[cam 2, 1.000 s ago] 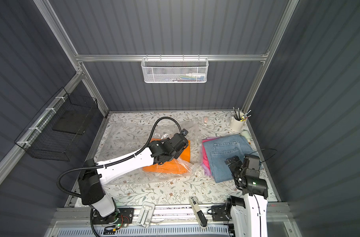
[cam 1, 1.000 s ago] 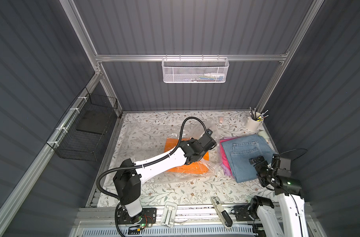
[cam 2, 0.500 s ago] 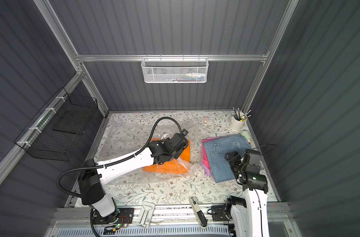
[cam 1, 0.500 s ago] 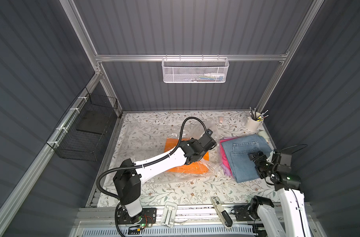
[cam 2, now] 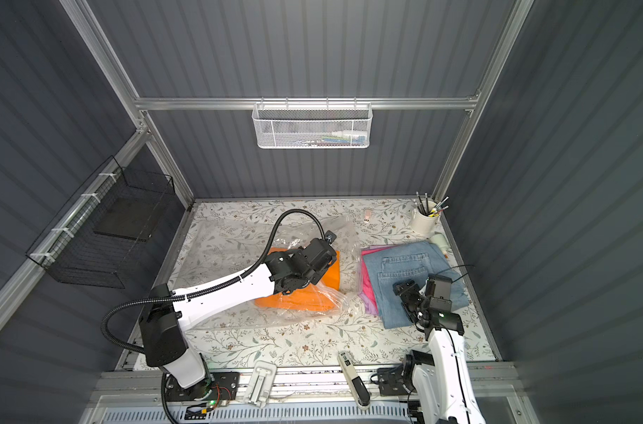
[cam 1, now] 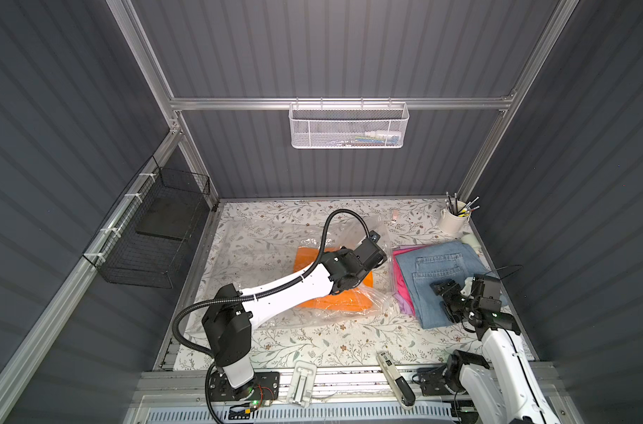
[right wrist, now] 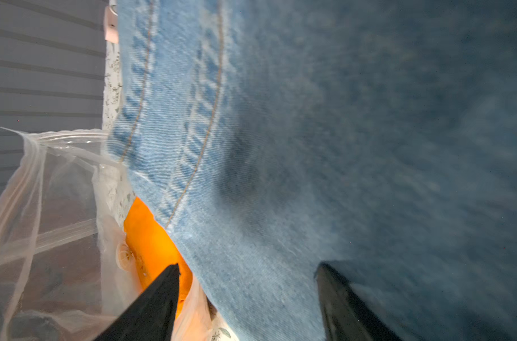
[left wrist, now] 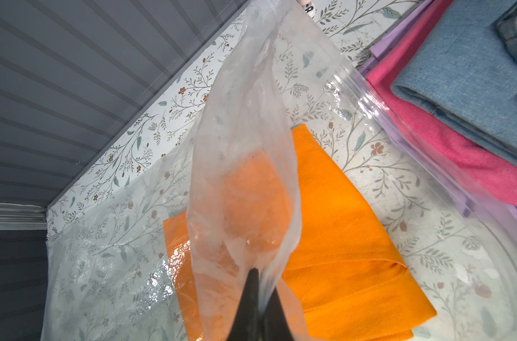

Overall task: Take the trousers out of the vacuum bag
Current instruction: Place the trousers at the center of the board, then take out the trousers from the vacuum bag.

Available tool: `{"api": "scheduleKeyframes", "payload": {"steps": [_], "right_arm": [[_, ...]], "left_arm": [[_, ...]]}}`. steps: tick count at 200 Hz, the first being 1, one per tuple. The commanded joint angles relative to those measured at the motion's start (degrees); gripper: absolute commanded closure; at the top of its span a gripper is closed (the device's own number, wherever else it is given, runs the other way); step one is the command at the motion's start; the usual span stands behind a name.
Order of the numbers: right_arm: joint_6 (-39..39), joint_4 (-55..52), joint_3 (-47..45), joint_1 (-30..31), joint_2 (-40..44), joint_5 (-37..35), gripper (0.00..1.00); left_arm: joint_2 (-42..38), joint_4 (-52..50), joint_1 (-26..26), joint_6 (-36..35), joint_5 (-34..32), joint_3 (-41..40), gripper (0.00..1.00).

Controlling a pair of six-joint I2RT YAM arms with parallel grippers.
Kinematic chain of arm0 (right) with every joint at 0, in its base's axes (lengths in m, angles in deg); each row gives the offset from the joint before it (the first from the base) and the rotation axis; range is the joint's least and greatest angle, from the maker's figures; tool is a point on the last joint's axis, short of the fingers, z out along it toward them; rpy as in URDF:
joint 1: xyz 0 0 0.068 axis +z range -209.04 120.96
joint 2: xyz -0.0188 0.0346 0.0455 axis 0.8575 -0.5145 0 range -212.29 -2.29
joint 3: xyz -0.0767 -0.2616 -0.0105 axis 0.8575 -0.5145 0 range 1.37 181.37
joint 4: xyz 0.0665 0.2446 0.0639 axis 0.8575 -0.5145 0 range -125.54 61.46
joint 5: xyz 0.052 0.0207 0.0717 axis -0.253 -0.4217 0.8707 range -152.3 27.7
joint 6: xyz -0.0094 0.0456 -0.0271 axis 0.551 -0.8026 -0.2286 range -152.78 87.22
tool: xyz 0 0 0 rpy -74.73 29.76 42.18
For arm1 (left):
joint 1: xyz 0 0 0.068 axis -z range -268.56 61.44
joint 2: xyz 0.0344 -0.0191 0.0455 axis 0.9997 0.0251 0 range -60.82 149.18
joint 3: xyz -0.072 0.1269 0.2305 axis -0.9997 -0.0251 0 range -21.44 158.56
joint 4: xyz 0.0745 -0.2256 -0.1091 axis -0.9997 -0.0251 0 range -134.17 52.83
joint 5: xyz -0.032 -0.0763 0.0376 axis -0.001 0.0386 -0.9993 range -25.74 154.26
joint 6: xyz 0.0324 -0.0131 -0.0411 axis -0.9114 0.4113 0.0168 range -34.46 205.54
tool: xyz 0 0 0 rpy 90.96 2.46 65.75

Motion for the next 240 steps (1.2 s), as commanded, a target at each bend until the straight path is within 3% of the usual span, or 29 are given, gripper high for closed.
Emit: {"api": "scheduleKeyframes", "payload": {"steps": [1, 40, 90, 151, 240], "right_arm": [[2.8, 4.2, 0.8, 0.3, 1.1, 5.6, 0.26], [4.4, 12.4, 6.0, 4.9, -4.0, 13.9, 0.30], [10.6, 14.5, 16.9, 18.8, -20.9, 11.0, 0.26], [11.8, 18.9, 22.6, 26.1, -38.3, 8.0, 0.26], [11.3, 22.2, 26.4, 31.8, -52.3, 6.1, 0.26]], "left_arm": [[0.2, -0.4, -0.5, -1.2, 0.0, 0.8, 1.00], [-0.3, 1.0, -0.4, -1.8, 1.5, 0.4, 1.00], [-1.4, 2.5, -0.4, -2.5, 3.9, -0.7, 1.00], [-1.9, 1.6, -0.4, -2.0, 4.2, -0.6, 1.00], [-1.8, 0.6, -0.4, -1.8, 3.3, 0.1, 1.00]]}}
